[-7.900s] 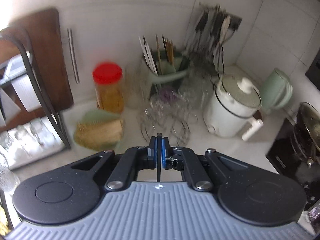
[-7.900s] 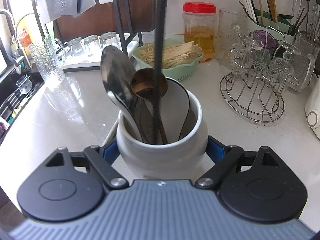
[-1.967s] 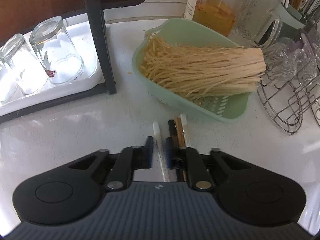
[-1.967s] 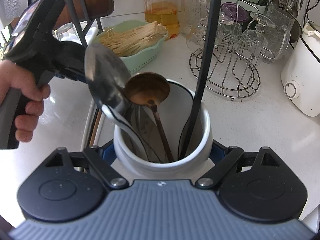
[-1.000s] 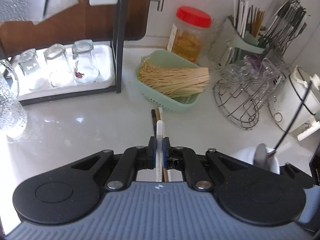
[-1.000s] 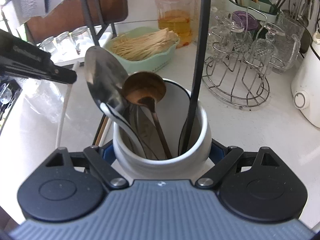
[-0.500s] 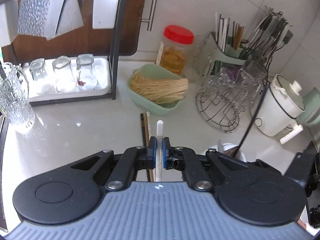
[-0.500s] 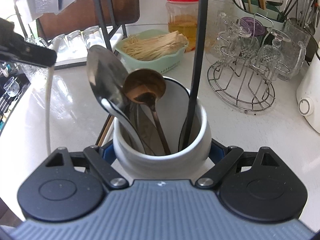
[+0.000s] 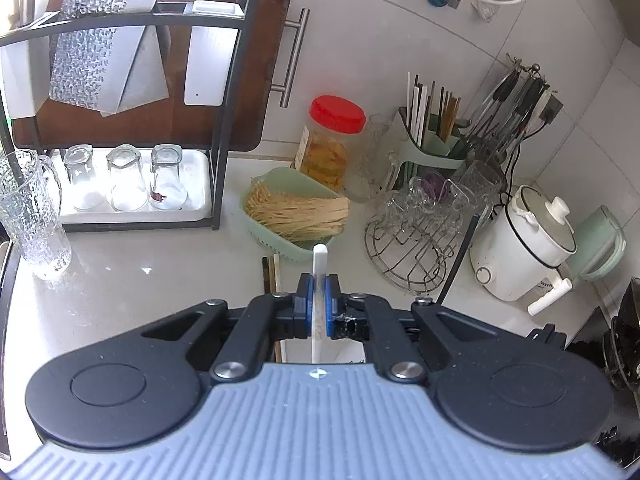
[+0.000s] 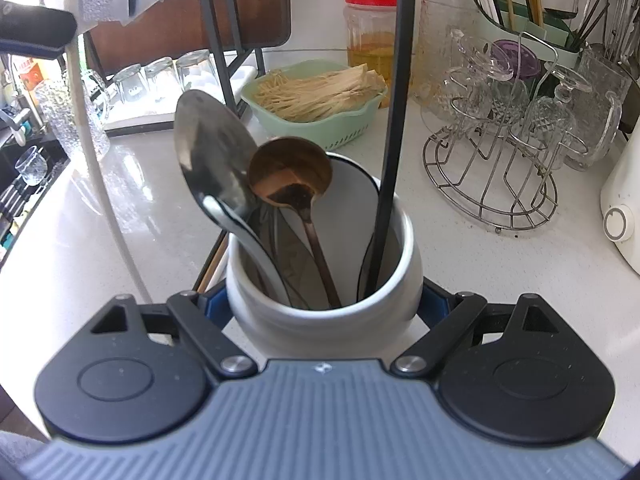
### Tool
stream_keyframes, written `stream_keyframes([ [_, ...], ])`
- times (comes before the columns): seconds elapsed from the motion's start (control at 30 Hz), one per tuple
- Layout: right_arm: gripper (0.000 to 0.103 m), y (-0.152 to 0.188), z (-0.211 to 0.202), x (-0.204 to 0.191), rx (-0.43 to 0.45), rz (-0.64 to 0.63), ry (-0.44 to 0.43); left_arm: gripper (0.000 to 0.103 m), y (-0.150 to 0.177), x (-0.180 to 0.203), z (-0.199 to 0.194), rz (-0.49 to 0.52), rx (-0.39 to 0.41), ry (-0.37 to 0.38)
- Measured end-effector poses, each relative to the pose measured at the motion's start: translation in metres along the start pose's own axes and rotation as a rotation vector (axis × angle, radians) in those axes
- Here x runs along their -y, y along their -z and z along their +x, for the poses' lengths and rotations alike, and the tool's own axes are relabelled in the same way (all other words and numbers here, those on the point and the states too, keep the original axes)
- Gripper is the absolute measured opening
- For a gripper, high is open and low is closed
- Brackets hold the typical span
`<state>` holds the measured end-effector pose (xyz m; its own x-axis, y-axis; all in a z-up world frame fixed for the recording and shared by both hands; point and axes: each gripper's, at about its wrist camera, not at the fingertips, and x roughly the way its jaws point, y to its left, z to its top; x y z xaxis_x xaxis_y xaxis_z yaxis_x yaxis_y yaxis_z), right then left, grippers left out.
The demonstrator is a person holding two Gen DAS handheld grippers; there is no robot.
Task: Organize utensils
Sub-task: 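Lift the white chopstick with the left gripper and carry it to the mug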
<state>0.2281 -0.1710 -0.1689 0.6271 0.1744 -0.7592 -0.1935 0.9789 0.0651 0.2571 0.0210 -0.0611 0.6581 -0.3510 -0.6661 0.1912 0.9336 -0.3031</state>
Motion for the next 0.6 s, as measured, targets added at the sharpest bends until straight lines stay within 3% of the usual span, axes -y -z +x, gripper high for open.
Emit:
stream_keyframes([
  [0.3, 0.091, 0.0, -0.001, 0.0, 0.005, -0.002, -0.005, 0.006, -0.018, 0.012, -0.014, 0.024, 0.008, 0.045],
  [0.6, 0.091, 0.0, 0.0, 0.0, 0.012, 0.002, -0.004, 0.006, -0.039, 0.028, -0.033, 0.079, 0.038, 0.042],
])
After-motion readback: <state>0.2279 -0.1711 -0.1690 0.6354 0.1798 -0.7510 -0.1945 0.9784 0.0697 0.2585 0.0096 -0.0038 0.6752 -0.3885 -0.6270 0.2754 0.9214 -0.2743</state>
